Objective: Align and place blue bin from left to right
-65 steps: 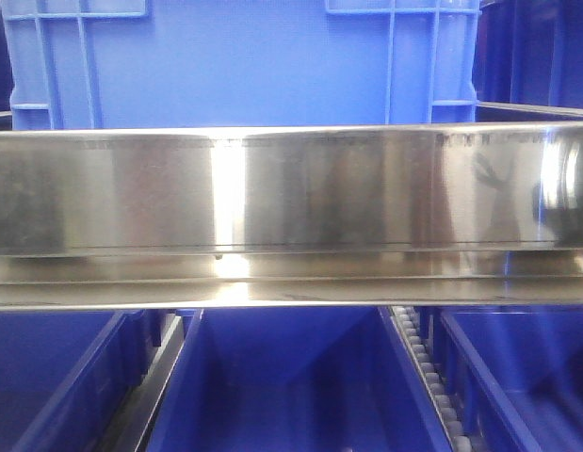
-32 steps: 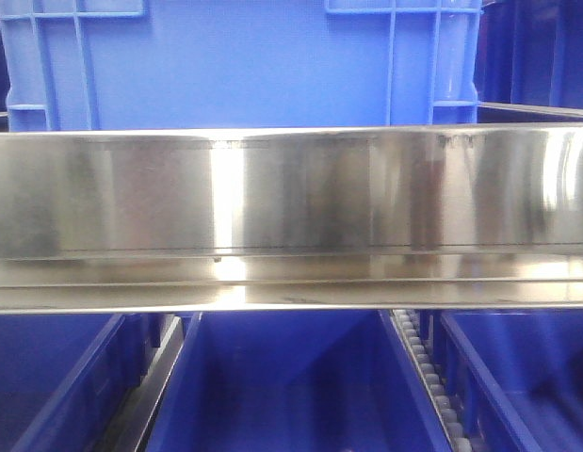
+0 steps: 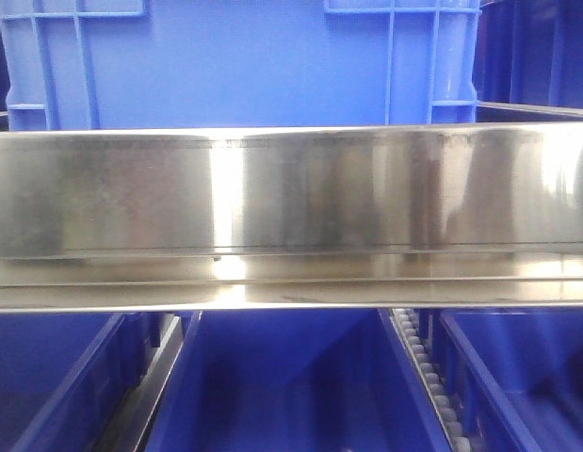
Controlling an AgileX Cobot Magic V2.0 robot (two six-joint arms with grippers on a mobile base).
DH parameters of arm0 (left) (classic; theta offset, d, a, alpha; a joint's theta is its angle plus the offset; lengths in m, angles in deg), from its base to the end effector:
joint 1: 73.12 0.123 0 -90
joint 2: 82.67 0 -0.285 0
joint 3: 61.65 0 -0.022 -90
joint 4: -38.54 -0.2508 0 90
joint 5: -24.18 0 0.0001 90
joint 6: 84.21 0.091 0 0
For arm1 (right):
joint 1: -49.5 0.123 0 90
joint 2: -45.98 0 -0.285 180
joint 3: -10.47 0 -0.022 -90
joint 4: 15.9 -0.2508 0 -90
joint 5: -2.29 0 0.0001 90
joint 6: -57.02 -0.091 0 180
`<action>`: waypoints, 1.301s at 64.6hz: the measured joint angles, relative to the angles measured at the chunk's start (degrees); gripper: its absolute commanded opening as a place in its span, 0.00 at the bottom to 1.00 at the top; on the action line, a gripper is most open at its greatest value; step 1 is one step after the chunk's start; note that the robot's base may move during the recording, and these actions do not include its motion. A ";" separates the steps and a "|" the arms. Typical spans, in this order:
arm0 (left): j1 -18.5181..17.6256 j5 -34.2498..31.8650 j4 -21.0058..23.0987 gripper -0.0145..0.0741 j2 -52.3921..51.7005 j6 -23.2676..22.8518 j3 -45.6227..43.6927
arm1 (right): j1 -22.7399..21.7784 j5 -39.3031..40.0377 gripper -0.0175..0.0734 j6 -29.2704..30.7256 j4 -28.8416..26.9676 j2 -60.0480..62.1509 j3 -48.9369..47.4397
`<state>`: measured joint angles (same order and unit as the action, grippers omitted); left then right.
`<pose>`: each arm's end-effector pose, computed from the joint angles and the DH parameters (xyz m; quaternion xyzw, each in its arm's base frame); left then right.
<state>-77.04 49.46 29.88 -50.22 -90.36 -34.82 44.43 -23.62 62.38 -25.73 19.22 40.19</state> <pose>0.0545 0.0021 0.4319 0.0090 0.6711 0.0072 0.7412 0.0328 0.0039 0.4206 0.0209 0.6563 0.0142 0.7541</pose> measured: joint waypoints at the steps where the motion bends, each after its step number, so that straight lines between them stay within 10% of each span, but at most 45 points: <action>1: -0.61 0.12 0.00 0.75 0.42 0.00 -0.42 | 0.00 -0.23 0.82 0.00 -0.29 -0.37 -0.21; 34: -24.53 14.72 -0.70 0.75 28.07 0.11 -25.20 | 11.84 -12.12 0.82 9.63 -7.70 -23.88 -21.25; 64: -24.06 38.07 -11.10 0.75 57.42 -6.90 -57.77 | 14.53 -36.71 0.82 -1.43 1.86 -56.80 -57.83; 84: -11.70 43.72 3.09 0.75 69.47 -5.93 -69.06 | 19.10 -44.45 0.82 -11.48 14.37 -73.88 -75.17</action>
<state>-88.74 93.18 32.97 19.25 -96.29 -103.88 63.53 -68.08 50.90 -11.36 -54.66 -34.98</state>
